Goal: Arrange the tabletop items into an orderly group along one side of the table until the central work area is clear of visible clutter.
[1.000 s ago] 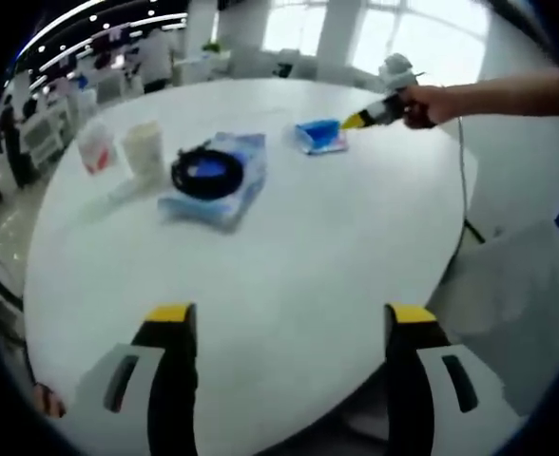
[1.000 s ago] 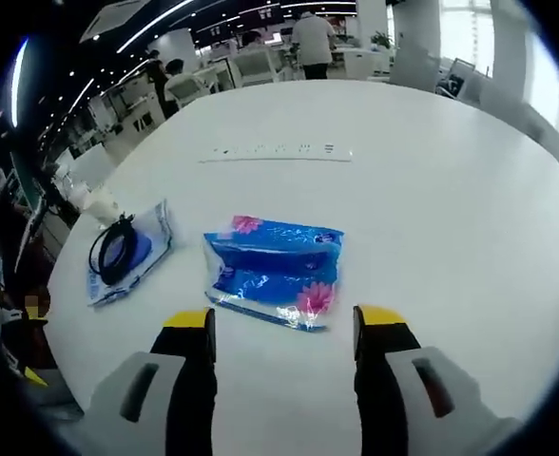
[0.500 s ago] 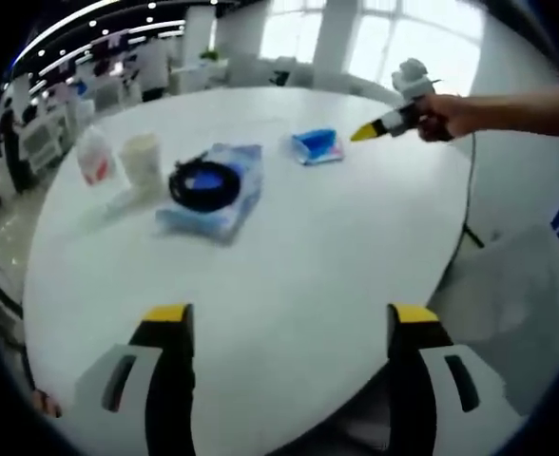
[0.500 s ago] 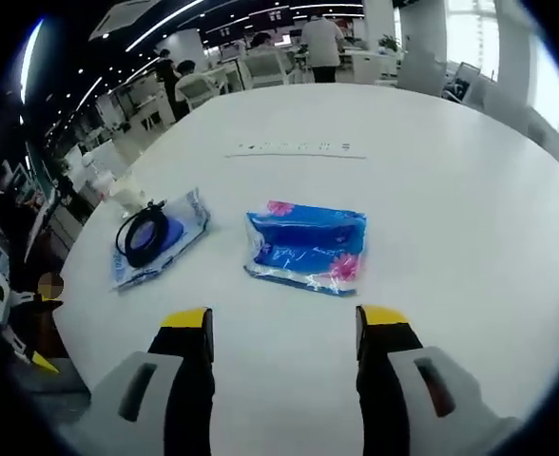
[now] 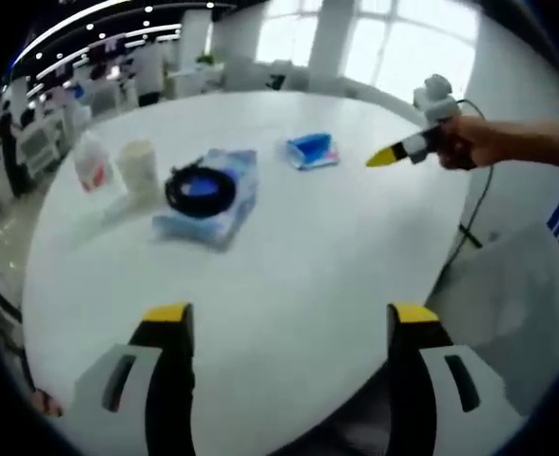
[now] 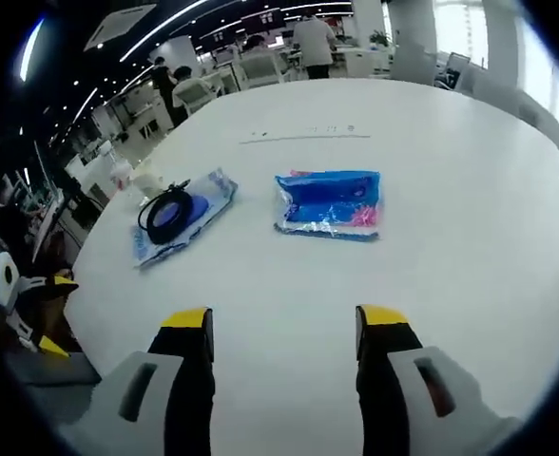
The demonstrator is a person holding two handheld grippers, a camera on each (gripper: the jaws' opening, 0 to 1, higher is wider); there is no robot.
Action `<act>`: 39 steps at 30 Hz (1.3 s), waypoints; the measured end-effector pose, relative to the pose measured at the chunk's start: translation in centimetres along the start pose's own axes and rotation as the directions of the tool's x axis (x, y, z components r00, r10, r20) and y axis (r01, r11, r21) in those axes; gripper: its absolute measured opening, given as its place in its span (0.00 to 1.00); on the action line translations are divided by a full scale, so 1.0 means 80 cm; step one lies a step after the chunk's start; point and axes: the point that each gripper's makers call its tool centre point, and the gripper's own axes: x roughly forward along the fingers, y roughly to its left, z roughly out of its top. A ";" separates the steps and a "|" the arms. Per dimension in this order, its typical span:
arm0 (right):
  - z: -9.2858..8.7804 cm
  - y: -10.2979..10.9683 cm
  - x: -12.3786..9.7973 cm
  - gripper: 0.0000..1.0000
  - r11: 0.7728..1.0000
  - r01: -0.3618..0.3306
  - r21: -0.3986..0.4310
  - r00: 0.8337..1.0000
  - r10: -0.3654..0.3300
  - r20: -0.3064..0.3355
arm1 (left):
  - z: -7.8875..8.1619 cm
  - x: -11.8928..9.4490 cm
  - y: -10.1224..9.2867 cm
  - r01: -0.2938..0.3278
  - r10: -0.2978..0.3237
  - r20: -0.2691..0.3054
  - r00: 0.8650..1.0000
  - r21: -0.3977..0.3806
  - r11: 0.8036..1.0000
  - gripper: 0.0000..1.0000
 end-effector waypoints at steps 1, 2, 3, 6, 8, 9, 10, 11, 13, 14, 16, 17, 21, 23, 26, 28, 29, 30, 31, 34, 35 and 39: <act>-0.004 0.005 -0.004 0.61 1.000 0.000 0.005 1.000 0.000 0.001 | 0.000 0.000 0.000 0.001 -0.001 0.000 1.000 0.000 1.000 0.81; -0.006 0.008 -0.006 0.61 1.000 0.001 0.009 1.000 -0.001 0.003 | 0.000 -0.001 0.000 0.001 -0.001 0.003 1.000 -0.002 1.000 0.81; -0.010 0.014 -0.010 0.61 1.000 0.000 0.012 1.000 0.000 0.006 | 0.001 -0.002 0.000 -0.001 0.001 0.006 1.000 -0.006 1.000 0.81; -0.018 0.026 -0.018 0.60 1.000 -0.003 0.016 1.000 0.003 0.008 | 0.002 -0.003 0.002 -0.006 0.006 0.011 1.000 -0.012 1.000 0.81; -0.021 0.035 -0.024 0.60 1.000 -0.006 0.019 1.000 0.006 0.015 | 0.002 -0.002 0.001 -0.002 0.002 0.012 1.000 -0.009 1.000 0.81; -0.022 0.033 -0.023 0.60 1.000 -0.008 0.021 1.000 0.007 0.015 | 0.003 -0.002 0.000 0.003 -0.003 0.014 1.000 -0.011 1.000 0.81; -0.024 0.034 -0.024 0.60 1.000 -0.008 0.022 1.000 0.008 0.015 | 0.003 -0.001 -0.002 0.010 -0.009 0.015 1.000 -0.011 1.000 0.81; -0.025 0.032 -0.023 0.60 1.000 -0.011 0.024 1.000 0.011 0.013 | 0.003 0.000 -0.003 0.013 -0.013 0.015 1.000 -0.009 1.000 0.81; -0.027 0.032 -0.025 0.60 1.000 -0.007 0.024 1.000 0.007 0.013 | 0.004 0.001 -0.006 0.024 -0.024 0.016 1.000 -0.007 1.000 0.81; -0.028 0.033 -0.027 0.60 1.000 -0.005 0.026 1.000 0.005 0.015 | 0.005 0.002 -0.007 0.025 -0.025 0.016 1.000 -0.005 1.000 0.81; -0.031 0.033 -0.026 0.59 0.999 -0.005 0.034 1.000 0.005 0.016 | 0.005 0.002 -0.009 0.028 -0.029 0.015 0.999 0.007 1.000 0.81; -0.032 0.033 -0.025 0.59 0.999 -0.002 0.036 1.000 0.001 0.016 | 0.004 0.003 -0.010 0.033 -0.033 0.013 0.999 0.010 0.999 0.81; -0.034 0.043 -0.033 0.58 0.999 0.000 0.032 1.000 -0.001 0.024 | 0.005 0.002 -0.011 0.034 -0.035 0.010 0.999 0.017 0.999 0.81; -0.032 0.046 -0.035 0.58 1.000 0.005 0.022 1.000 -0.005 0.030 | 0.008 0.001 -0.012 0.036 -0.037 0.022 0.999 0.021 0.999 0.81; -0.025 0.053 -0.040 0.57 1.000 0.000 0.020 0.999 -0.001 0.051 | 0.013 -0.001 -0.013 0.037 -0.038 0.036 0.999 0.025 0.999 0.81; -0.022 0.061 -0.040 0.57 1.000 -0.012 0.002 0.998 0.012 0.057 | 0.016 -0.001 -0.014 0.038 -0.039 0.045 0.998 0.029 0.999 0.81; -0.022 0.065 -0.039 0.57 1.000 -0.017 -0.014 0.998 0.018 0.059 | 0.016 -0.001 -0.014 0.036 -0.038 0.045 0.998 0.033 0.999 0.81; -0.022 0.067 -0.038 0.57 0.999 -0.020 -0.025 0.998 0.022 0.059 | 0.015 -0.002 -0.014 0.034 -0.036 0.042 0.998 0.037 0.999 0.81; -0.025 0.068 -0.035 0.56 0.999 -0.017 -0.039 0.998 0.019 0.058 | 0.014 -0.001 -0.014 0.029 -0.030 0.034 0.999 0.051 0.998 0.81; -0.039 0.073 -0.026 0.55 0.999 -0.033 -0.019 0.999 0.033 0.038 | 0.011 -0.001 -0.012 0.008 -0.010 0.022 1.000 0.083 0.997 0.81; -0.042 0.074 -0.025 0.55 0.999 -0.034 -0.012 0.999 0.034 0.036 | 0.009 -0.002 -0.012 0.005 -0.006 0.017 1.000 0.092 0.996 0.81; -0.043 0.080 -0.020 0.54 0.999 -0.050 0.002 0.998 0.050 0.049 | 0.001 0.002 -0.013 0.010 -0.008 -0.016 1.000 0.119 0.993 0.81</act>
